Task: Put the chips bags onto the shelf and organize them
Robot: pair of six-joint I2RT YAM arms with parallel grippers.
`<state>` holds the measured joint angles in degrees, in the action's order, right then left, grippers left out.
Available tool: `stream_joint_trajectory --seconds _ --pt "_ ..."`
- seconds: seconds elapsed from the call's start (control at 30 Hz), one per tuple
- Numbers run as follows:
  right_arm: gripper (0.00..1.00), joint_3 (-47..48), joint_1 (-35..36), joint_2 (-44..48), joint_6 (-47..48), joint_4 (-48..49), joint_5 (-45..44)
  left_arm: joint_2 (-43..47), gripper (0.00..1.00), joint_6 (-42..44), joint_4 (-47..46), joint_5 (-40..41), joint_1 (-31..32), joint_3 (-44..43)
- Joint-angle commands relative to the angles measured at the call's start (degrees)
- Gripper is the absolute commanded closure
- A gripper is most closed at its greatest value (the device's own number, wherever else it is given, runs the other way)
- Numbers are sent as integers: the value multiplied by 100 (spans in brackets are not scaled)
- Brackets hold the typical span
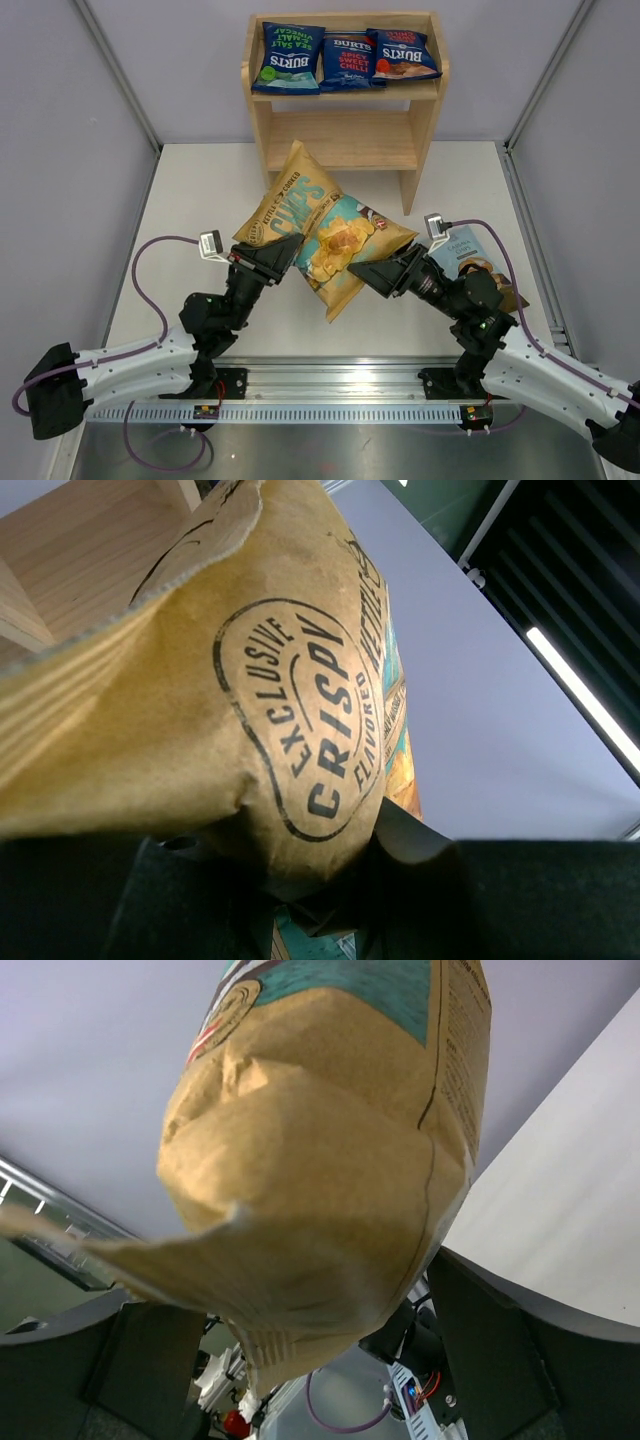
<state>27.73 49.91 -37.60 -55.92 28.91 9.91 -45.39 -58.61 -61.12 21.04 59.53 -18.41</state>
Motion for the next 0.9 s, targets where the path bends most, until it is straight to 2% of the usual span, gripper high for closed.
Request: stream_joint_trajectory --seconds 0.0,0.13,0.17,0.2,0.3,0.33,0.43,0.47,0.53,0.57,0.6,0.7,0.77,0.87 --pt "7 145 45 -36 169 195 -612 -93 84 -274 -787 -345 24 40" --pt "8 198 36 -71 292 10 -570 -76 83 -248 -603 -495 24 92" --pt "11 198 36 -80 344 1 -543 -23 82 -204 -550 -565 24 75" --pt "20 172 36 -72 397 10 -517 21 80 -151 -358 -583 15 66" --pt "30 32 36 60 634 10 -508 284 68 7 98 -575 -2 57" --pt "42 -21 36 104 705 53 -473 372 68 25 292 -557 -20 31" --pt "59 -180 36 192 925 203 -350 539 64 95 698 -522 -64 22" --pt "64 -197 36 192 960 221 -315 548 53 95 750 -565 -108 22" --pt "70 -215 36 183 1092 230 -218 583 41 78 873 -583 -143 -4" --pt "71 -224 36 175 1101 230 -200 618 36 60 1135 -566 -161 -22" --pt "72 -232 28 157 1153 247 -183 688 22 25 1286 -548 -230 -39" --pt "75 -224 28 131 1206 98 -384 986 1 -106 2233 -233 -398 -101" --pt "77 -206 19 113 1232 37 -533 1198 1 -281 3074 170 -564 -57" --pt "80 -92 -7 -1 1399 -42 -710 1663 1 -432 3781 540 -766 109"
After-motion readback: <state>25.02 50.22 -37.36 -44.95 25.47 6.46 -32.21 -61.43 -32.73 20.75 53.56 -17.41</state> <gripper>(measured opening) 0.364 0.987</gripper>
